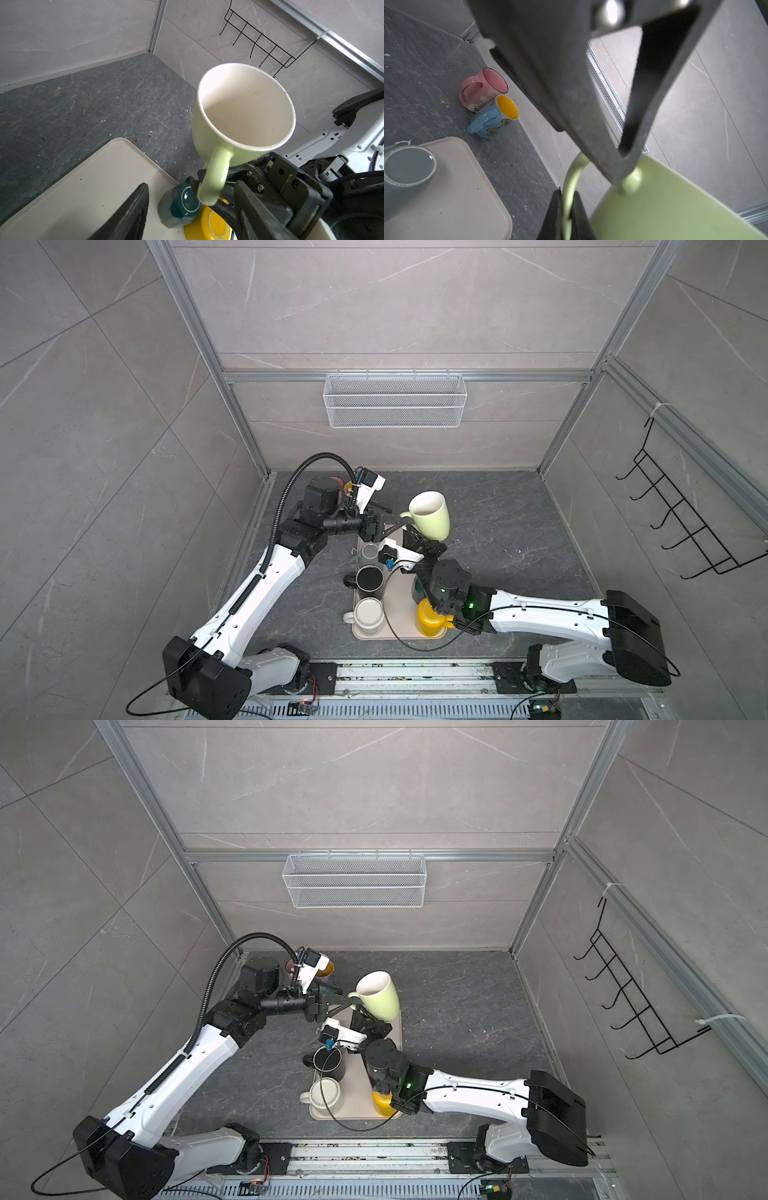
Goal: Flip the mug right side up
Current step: 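Rotate the light green mug upright with the right gripper toward the left gripper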
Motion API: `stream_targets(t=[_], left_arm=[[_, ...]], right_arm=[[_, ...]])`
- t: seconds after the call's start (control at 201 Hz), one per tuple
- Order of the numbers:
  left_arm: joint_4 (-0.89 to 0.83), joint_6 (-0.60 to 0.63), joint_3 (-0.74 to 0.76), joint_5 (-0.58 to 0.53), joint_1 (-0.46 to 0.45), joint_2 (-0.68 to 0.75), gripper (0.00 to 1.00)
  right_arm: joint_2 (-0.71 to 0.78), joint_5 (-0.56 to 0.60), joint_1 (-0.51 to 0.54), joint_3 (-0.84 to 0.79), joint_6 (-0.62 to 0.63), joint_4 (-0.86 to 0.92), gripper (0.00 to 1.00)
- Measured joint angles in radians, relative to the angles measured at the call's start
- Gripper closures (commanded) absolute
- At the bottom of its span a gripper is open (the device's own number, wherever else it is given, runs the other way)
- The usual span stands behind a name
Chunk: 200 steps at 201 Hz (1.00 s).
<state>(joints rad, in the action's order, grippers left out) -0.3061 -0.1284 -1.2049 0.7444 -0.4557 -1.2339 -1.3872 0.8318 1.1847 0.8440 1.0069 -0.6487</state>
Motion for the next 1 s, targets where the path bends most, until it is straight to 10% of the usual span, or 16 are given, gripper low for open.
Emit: stream_targets(t=[0.996], left_arm=[[0.060,-0.062,0.000,0.103,0.001,-0.055,0.59]], right_arm=[[-0.034,-0.009,0.000,0.000,0.000,-0.049,1.00]])
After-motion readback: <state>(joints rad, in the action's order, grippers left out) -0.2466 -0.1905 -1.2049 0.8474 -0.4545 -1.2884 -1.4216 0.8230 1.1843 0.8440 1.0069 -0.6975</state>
